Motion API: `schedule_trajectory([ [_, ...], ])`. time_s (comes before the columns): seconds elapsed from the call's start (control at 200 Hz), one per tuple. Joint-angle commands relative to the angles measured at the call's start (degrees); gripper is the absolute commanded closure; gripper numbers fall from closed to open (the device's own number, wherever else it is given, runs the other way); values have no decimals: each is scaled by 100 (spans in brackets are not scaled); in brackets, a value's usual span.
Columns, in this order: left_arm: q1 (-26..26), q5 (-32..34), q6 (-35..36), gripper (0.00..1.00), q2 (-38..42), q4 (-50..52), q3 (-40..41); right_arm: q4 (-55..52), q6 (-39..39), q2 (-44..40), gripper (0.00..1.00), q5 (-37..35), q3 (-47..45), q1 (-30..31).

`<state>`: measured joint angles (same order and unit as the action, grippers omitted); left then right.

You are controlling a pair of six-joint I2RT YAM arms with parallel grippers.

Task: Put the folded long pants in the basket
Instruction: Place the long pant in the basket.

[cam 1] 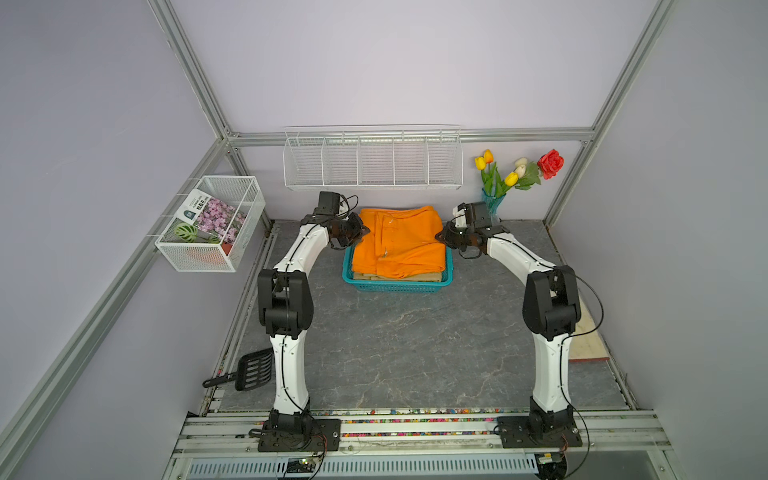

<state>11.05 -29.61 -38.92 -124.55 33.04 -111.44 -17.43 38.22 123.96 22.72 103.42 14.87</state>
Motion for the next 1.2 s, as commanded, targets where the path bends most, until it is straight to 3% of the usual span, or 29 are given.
schedule_trajectory([
  [0.0, -34, -164, -105, 100, 564, -414, 153, -145, -205, -121, 100, 161, 15, -109],
  [0.295, -8, 114, -80, 100, 1501, -21, 584, -345, -226, -1091, 100, 106, -393, -109],
  [0.475, -49, 237, -8, 100, 1159, 111, 662, -355, -184, -1071, 100, 133, -712, -103],
  [0.675, -136, 336, 236, 100, 443, -46, 710, -261, -267, -209, 100, -50, -600, -67],
  [0.725, -154, 313, 255, 88, 279, -83, 675, -274, -336, -62, 100, -92, -511, -65],
  [0.835, -173, 264, 227, 72, 289, -159, 775, -134, -392, -210, 98, -170, -642, -66],
  [0.885, -165, 275, 209, 55, 542, -264, 972, -52, -394, -462, 80, -196, -806, -68],
  [0.95, -148, 447, 176, 21, 1012, -298, 1241, 29, -407, -863, 47, -226, -1030, -46],
  [1.01, -108, 681, 221, 2, 1530, -228, 1467, -25, -450, -1269, 33, -346, -1180, -20],
  [1.085, -53, 965, 274, 0, 2257, -145, 1790, 27, -517, -1875, 26, -531, -1525, 2],
  [1.195, -41, 1747, 167, 0, 3530, -250, 2621, 625, -778, -2908, 25, -1185, -2542, -21],
])
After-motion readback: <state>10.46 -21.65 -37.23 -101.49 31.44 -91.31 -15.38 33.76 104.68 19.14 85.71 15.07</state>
